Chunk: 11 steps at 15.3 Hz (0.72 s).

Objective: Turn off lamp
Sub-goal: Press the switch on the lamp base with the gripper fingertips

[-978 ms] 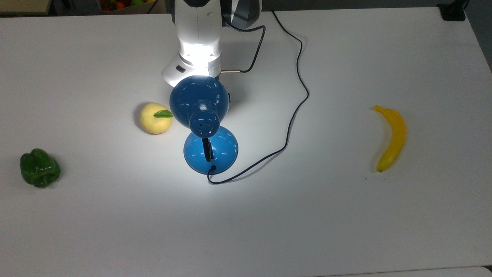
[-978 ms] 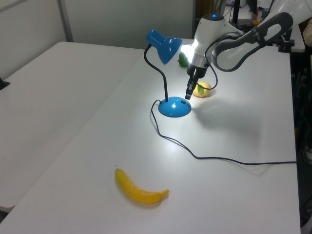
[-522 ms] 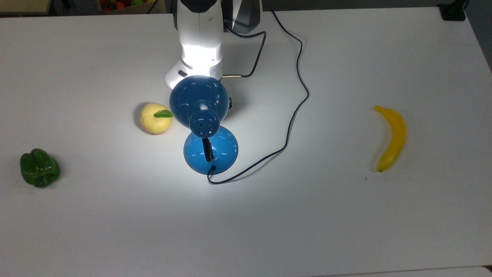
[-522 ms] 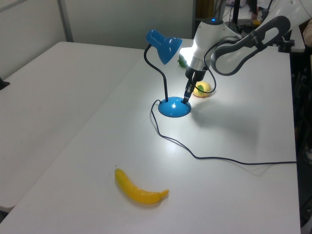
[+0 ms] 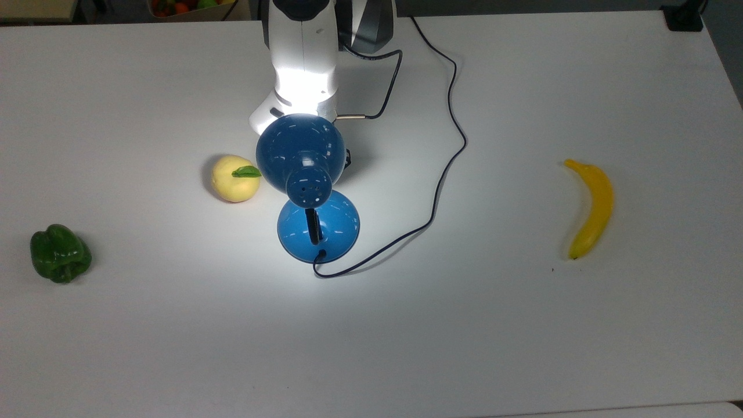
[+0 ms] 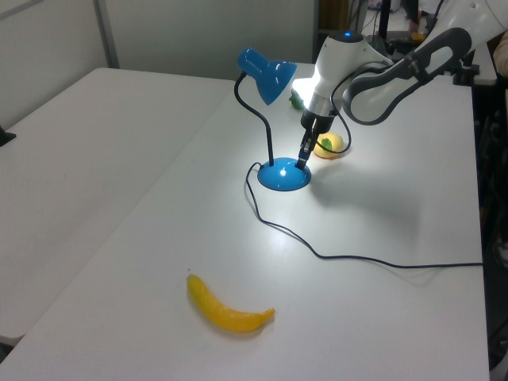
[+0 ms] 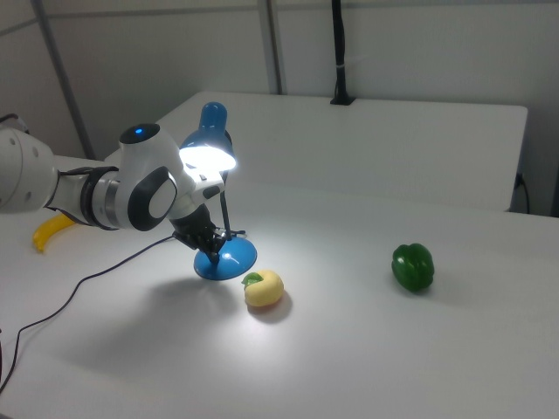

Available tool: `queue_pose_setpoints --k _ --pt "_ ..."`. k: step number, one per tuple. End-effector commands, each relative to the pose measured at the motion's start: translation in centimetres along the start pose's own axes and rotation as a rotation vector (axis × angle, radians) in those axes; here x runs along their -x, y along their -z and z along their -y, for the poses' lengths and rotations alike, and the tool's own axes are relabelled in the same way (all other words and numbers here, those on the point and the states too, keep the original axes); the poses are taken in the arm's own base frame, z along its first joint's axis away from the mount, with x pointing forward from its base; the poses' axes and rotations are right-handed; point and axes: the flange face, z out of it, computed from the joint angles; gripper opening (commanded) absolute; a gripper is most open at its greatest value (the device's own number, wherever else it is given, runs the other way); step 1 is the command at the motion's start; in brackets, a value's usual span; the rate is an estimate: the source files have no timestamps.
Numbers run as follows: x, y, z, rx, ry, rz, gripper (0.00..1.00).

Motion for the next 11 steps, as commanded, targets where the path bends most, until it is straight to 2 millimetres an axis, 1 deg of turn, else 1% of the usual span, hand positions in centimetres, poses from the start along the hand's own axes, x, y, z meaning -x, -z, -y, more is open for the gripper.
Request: queue_pose_setpoints --k 1,3,6,11 --pt "0.4 -0.7 0.9 -0.004 -0.008 0.002 0.0" --pt "0.6 -0.9 0.8 -0.001 -0.005 0.01 0.0" --pt "1.6 -1.4 1.0 -0.002 0.001 0.038 0.0" --pt "2.2 -0.6 0.8 0.004 0.001 0.11 0.0"
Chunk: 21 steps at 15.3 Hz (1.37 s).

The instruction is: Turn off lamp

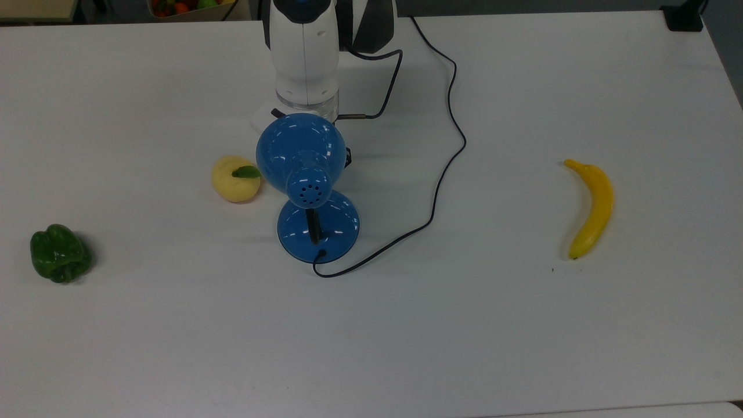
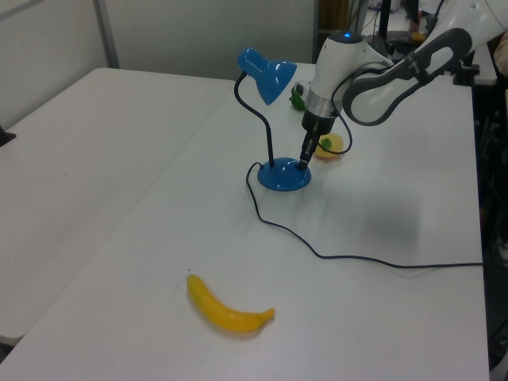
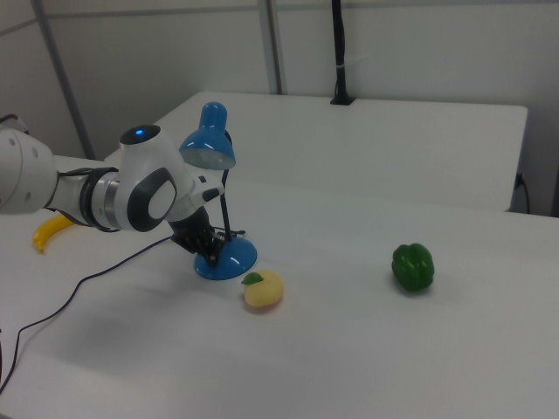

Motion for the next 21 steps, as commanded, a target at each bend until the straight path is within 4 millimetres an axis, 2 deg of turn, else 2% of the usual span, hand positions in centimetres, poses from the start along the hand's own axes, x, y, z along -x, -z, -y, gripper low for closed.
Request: queue_pose_setpoints --k 1,4,7,12,17,21 --pt "1.8 0.3 0.6 0.005 -0.003 0.099 0.0" --pt "2.4 1.8 0.4 0.009 -0.007 0.161 0.0" --pt "2.9 4.5 0.1 0.014 -0.014 0.224 0.0" --pt "4.1 11.3 -0.8 0.026 -0.031 0.309 0.0" --pt "3.0 19.3 -2.3 0.047 -0.057 0.336 0.0" --pt "2.4 23.4 -2.5 0.051 -0.065 0.324 0.0"
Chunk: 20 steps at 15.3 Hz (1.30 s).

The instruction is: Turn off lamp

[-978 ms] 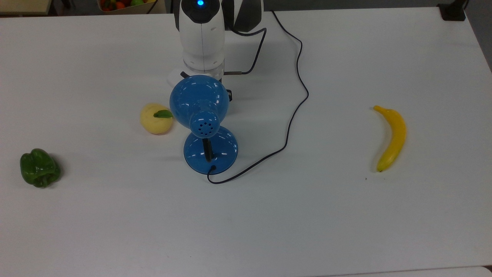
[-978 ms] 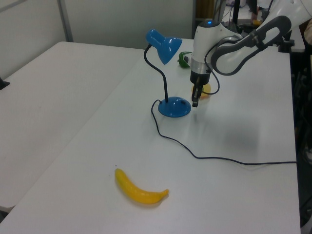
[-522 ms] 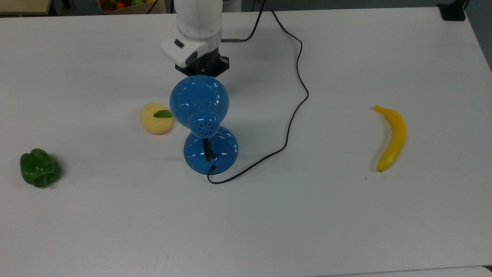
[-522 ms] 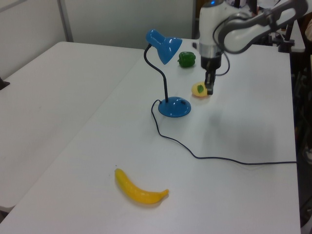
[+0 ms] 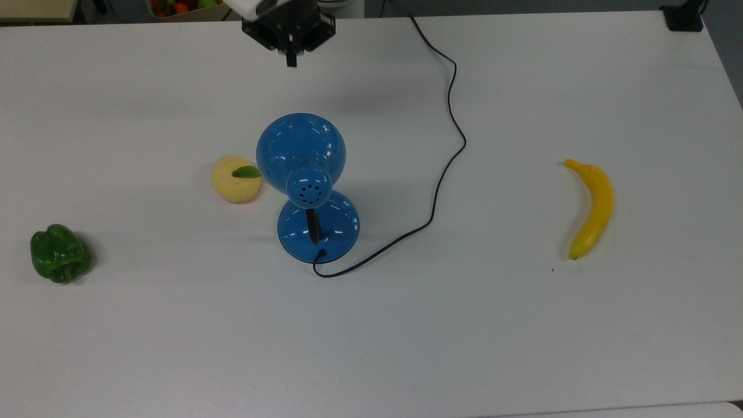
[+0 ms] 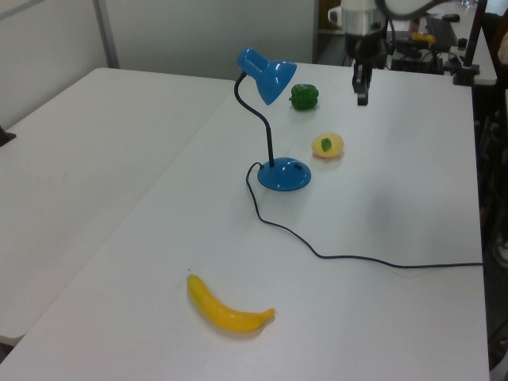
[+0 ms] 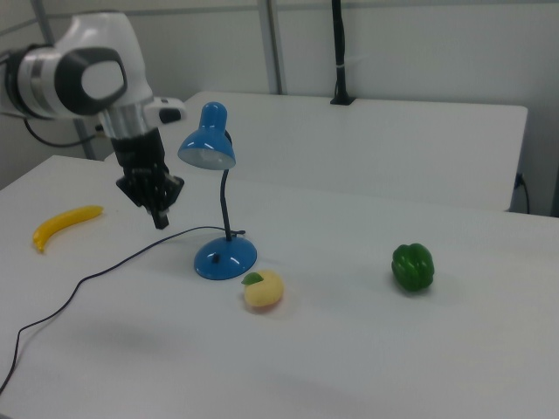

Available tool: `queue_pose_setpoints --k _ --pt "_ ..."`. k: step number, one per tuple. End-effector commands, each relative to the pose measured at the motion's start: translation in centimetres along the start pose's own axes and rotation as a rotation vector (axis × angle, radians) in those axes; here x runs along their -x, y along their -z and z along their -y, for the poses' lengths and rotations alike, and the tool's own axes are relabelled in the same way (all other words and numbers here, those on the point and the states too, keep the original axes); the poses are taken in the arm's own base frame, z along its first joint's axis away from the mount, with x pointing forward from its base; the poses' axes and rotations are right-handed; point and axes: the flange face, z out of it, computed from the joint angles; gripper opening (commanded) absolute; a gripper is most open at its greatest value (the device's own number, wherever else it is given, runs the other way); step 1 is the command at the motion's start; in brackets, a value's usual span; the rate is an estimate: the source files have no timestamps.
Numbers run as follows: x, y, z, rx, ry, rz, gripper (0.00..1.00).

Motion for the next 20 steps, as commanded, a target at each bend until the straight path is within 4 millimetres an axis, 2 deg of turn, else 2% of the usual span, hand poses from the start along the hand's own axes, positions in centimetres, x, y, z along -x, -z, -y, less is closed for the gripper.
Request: queue_pose_setpoints --k 1,3,5,7,9,11,20 --pt "0.8 3.5 -0.4 0.014 -0.025 0.008 0.02" --pt "1.0 5.3 -0.7 0.011 -0.033 0.004 0.04" --pt "1.2 6.4 -1.0 0.002 -0.042 -0.001 0.23" --pt "1.4 7.0 -1.3 0.002 -0.048 -0.011 0.37" --pt "1.9 7.4 -1.3 0.002 -0.049 -0.016 0.7" --pt "1.9 7.4 -1.4 0.005 -0.05 -0.014 0.98" --pt "2.7 8.2 -2.7 0.003 -0.073 -0.024 1.0"
